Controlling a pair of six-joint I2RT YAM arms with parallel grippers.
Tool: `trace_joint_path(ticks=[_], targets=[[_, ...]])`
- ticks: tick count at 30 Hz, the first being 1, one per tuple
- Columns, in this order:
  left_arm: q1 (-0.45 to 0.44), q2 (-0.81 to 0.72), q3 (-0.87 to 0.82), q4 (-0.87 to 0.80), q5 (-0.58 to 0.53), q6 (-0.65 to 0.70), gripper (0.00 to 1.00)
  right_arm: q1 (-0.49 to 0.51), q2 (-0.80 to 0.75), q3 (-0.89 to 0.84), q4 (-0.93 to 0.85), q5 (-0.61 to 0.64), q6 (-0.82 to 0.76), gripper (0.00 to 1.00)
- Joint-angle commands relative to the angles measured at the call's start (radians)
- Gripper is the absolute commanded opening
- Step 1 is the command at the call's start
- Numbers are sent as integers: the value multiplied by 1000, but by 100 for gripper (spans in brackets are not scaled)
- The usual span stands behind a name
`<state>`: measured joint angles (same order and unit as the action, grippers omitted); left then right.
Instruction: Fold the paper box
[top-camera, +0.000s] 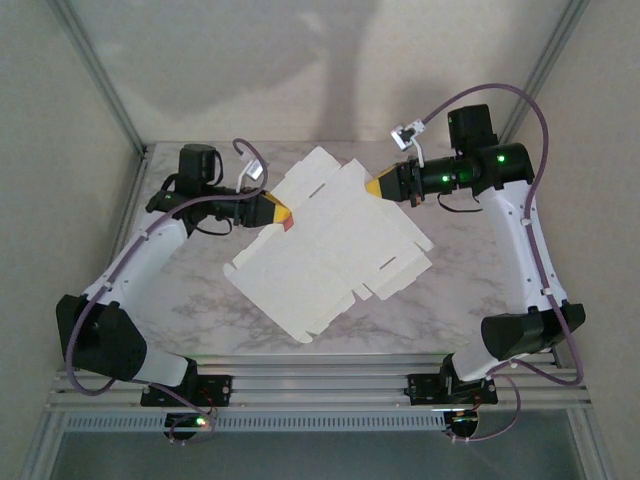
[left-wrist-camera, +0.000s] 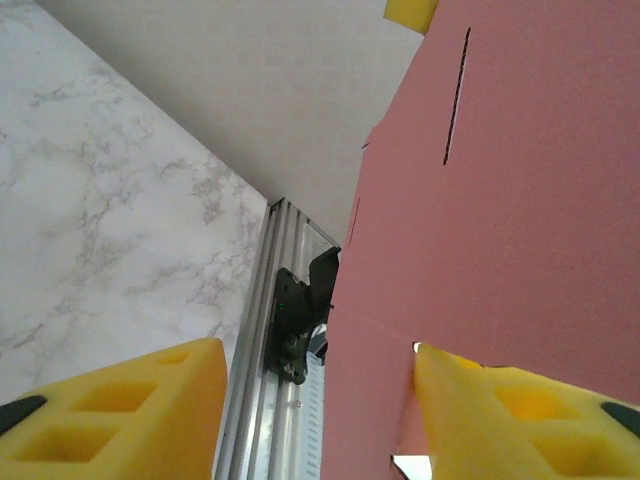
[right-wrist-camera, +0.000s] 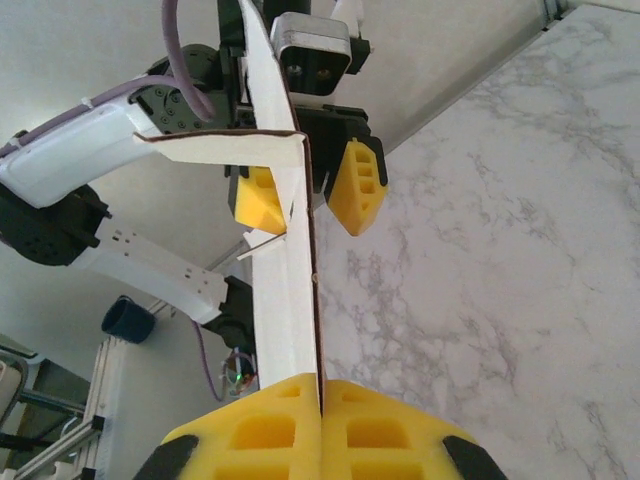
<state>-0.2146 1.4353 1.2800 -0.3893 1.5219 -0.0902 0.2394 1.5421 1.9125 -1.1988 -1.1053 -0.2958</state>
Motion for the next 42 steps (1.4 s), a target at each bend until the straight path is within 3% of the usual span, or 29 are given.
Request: trace_joint_path(ticks=[1, 21, 42], targets=[[-40, -1, 29, -40, 24, 25, 54, 3, 8, 7, 56, -32, 9, 0], [9, -31, 12, -24, 38, 14, 58, -25, 24, 11, 55, -29, 9, 0], [35, -60, -12, -6, 35, 10, 73, -26, 16, -1, 68, -42, 17, 0]])
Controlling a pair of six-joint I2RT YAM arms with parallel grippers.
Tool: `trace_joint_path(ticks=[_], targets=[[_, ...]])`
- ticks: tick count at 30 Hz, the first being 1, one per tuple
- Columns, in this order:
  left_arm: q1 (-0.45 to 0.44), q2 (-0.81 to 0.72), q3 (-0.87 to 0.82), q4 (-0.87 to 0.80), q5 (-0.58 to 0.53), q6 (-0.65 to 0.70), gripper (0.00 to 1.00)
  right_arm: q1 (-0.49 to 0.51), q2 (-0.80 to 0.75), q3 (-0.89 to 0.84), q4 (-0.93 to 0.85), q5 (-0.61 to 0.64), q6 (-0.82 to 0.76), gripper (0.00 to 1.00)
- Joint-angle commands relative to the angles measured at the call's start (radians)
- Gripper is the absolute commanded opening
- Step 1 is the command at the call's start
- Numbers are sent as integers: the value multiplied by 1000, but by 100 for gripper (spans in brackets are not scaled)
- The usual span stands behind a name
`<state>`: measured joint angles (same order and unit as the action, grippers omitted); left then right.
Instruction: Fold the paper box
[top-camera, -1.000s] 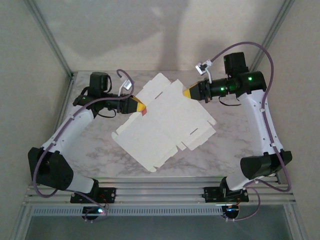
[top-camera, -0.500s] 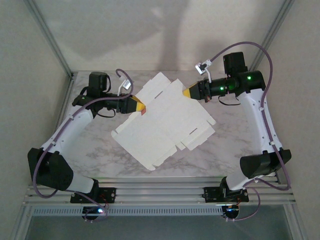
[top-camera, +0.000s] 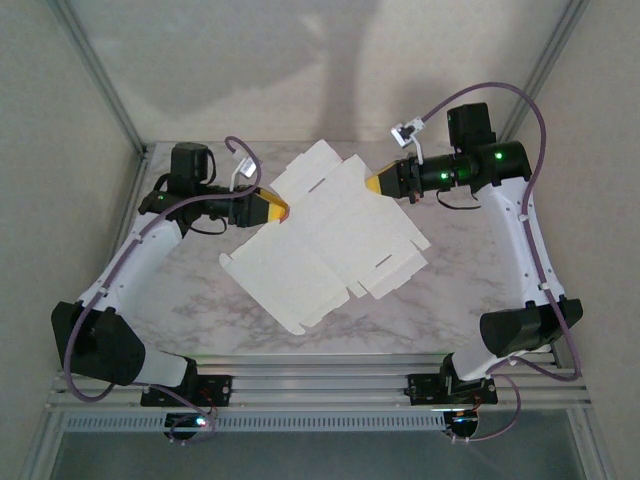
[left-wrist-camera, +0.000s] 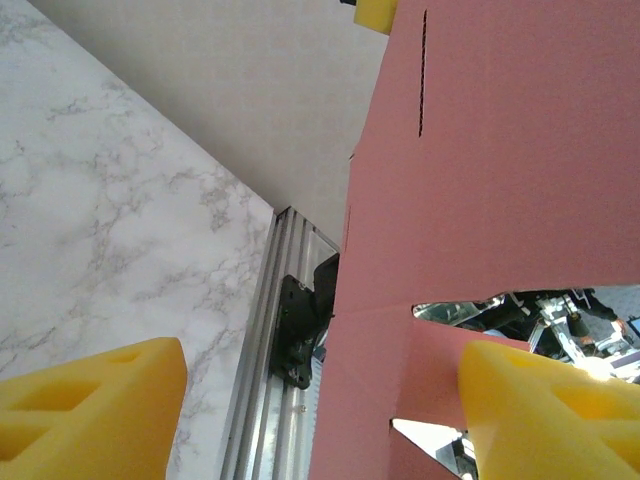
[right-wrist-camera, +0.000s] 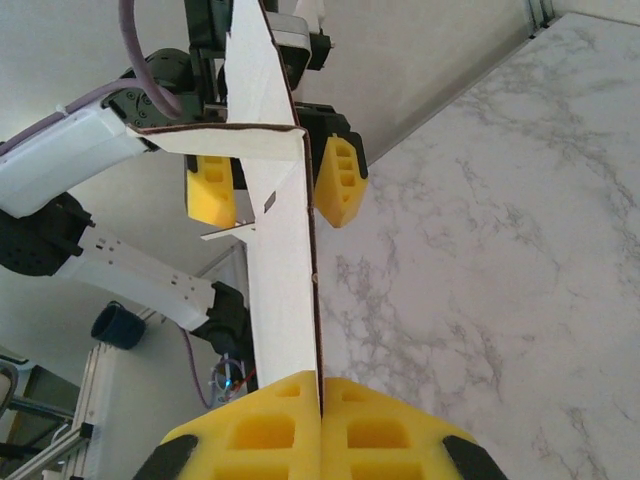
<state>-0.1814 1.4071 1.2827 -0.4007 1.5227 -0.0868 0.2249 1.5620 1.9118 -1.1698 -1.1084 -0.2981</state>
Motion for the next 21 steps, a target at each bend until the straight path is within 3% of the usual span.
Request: trace_joint_path(ticks=[1, 10, 21], targets=[[0, -31, -16, 7, 33, 7, 72, -13, -4, 0, 42, -45, 22, 0], [-23, -5, -15, 11, 26, -1, 65, -12, 1, 0, 54, -59, 33, 0], [-50, 25, 0, 2, 16, 2, 42, -13, 1, -6, 62, -59, 38, 0]])
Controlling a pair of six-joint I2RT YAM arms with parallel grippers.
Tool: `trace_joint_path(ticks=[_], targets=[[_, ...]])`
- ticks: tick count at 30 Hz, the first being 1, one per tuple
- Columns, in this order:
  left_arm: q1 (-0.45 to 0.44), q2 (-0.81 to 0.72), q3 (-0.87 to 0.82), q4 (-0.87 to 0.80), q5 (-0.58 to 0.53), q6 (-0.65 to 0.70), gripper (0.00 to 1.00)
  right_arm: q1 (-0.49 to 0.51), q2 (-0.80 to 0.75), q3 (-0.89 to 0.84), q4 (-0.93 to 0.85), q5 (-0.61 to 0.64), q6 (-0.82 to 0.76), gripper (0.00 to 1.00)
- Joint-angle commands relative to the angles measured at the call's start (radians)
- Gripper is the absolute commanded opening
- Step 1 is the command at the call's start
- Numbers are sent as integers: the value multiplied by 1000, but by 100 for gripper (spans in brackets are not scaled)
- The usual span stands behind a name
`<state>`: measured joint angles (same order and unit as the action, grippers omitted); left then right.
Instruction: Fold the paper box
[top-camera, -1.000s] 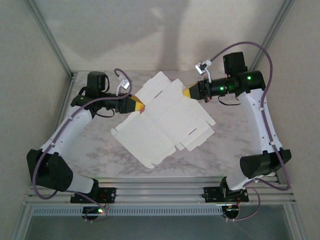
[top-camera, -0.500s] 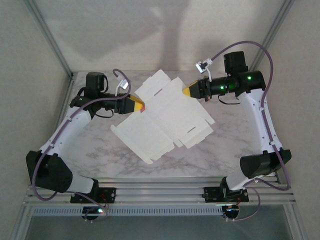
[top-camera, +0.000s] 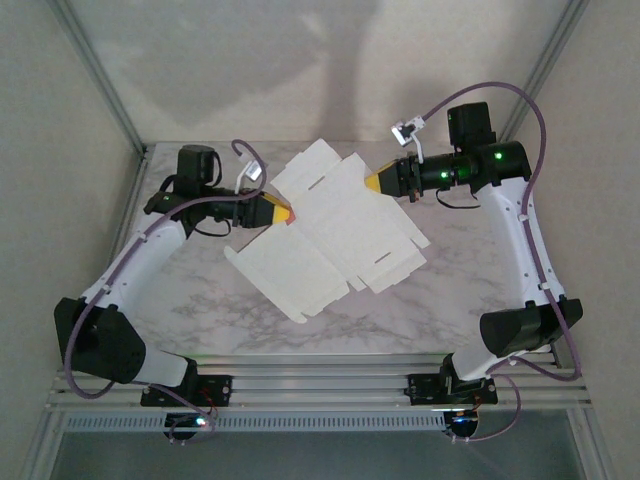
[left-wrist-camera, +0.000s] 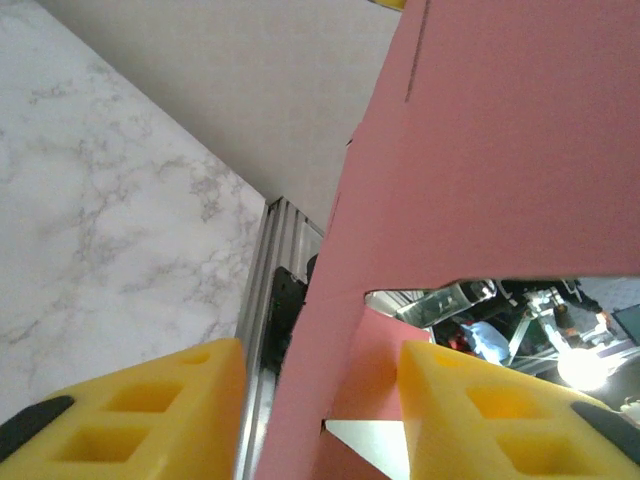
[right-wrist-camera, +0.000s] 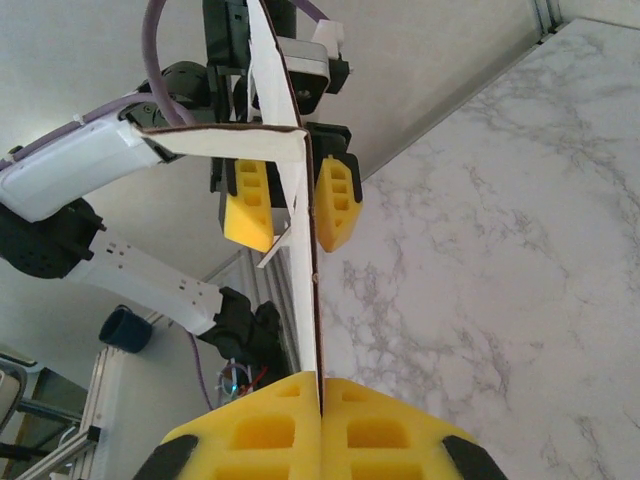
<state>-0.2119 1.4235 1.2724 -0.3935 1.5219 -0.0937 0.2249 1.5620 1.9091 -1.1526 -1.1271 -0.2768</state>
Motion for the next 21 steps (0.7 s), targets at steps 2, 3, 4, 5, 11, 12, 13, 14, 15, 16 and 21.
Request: trace_joint_path(ticks=[2, 3, 4, 5, 11, 12, 13, 14, 15, 16, 21], targets=[[-26, 11, 13, -5, 17, 11, 41, -13, 1, -2, 45, -40, 18, 0], [-28, 12, 16, -4, 15, 12, 40, -12, 2, -2, 46, -40, 20, 0], [-30, 15, 18, -4, 15, 12, 40, -12, 3, -2, 46, -40, 22, 0], [-31, 16, 18, -3, 14, 12, 40, -13, 4, -3, 48, -39, 21, 0], [-34, 27, 25, -8, 13, 14, 35, -13, 3, -4, 47, -40, 23, 0], [-34, 28, 27, -8, 13, 15, 34, -12, 2, -4, 46, -41, 22, 0], [-34, 29, 28, -8, 14, 16, 34, -12, 3, -4, 46, -41, 22, 0], [-34, 30, 30, -8, 14, 18, 32, -13, 3, -2, 44, -42, 21, 0], [-34, 32, 31, -8, 14, 19, 30, -13, 3, -2, 41, -41, 18, 0], [-35, 34, 33, -8, 13, 21, 29, -13, 3, -2, 40, -41, 17, 0], [-34, 36, 36, -12, 12, 31, 25, -13, 4, -2, 40, -40, 19, 0]])
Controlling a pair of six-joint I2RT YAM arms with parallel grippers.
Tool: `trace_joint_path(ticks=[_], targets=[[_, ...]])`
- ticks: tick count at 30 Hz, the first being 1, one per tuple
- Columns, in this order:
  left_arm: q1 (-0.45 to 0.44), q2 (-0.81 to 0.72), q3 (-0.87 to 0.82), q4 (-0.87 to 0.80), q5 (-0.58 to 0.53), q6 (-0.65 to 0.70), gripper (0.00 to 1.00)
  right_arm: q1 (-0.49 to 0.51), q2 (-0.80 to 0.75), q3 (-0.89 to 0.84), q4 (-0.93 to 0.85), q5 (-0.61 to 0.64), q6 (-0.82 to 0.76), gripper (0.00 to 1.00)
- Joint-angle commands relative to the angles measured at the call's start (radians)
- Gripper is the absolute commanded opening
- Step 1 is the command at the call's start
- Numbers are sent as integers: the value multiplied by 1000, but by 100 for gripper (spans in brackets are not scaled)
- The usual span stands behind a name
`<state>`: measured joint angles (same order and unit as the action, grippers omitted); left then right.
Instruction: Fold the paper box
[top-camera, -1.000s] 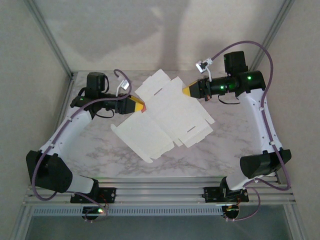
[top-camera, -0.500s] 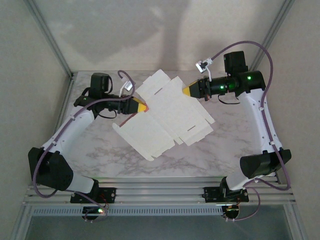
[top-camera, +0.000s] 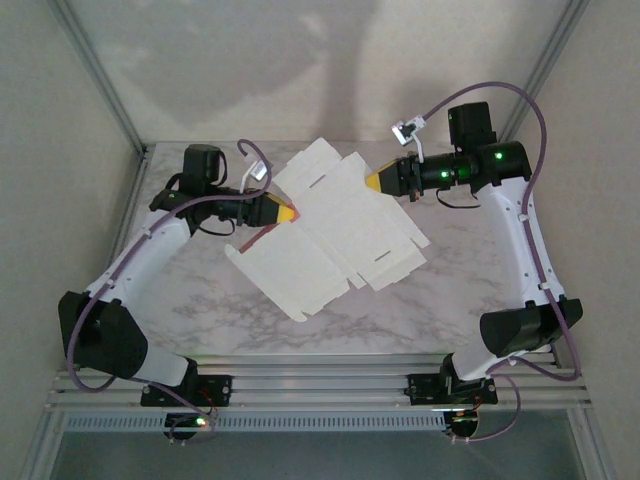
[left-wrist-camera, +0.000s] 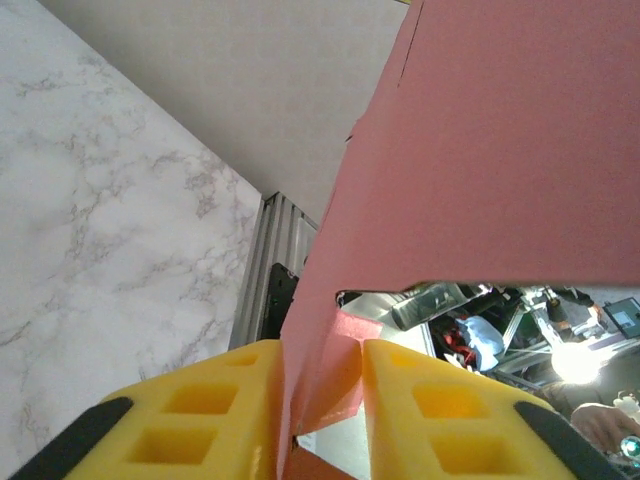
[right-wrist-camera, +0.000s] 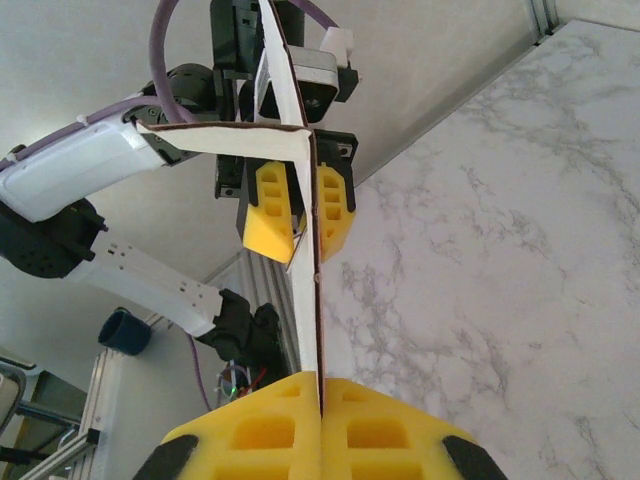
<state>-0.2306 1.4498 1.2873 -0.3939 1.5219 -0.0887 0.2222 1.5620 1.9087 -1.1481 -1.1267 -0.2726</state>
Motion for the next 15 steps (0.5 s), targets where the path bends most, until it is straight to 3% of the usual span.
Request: trace_joint_path(ticks=[1, 4, 6, 9, 15], targets=[[-15, 9, 21, -13, 12, 27, 25, -10, 5, -2, 36, -41, 16, 0], [-19, 10, 23, -14, 12, 27, 30, -10, 7, -1, 41, -42, 19, 0], [-19, 8, 23, -19, 12, 27, 49, -10, 7, 0, 42, -40, 21, 0], [-19, 6, 32, -32, 4, 28, 60, -10, 9, 0, 41, -30, 23, 0], [0, -15, 52, -59, -54, 29, 62, -9, 7, -4, 34, -27, 18, 0]])
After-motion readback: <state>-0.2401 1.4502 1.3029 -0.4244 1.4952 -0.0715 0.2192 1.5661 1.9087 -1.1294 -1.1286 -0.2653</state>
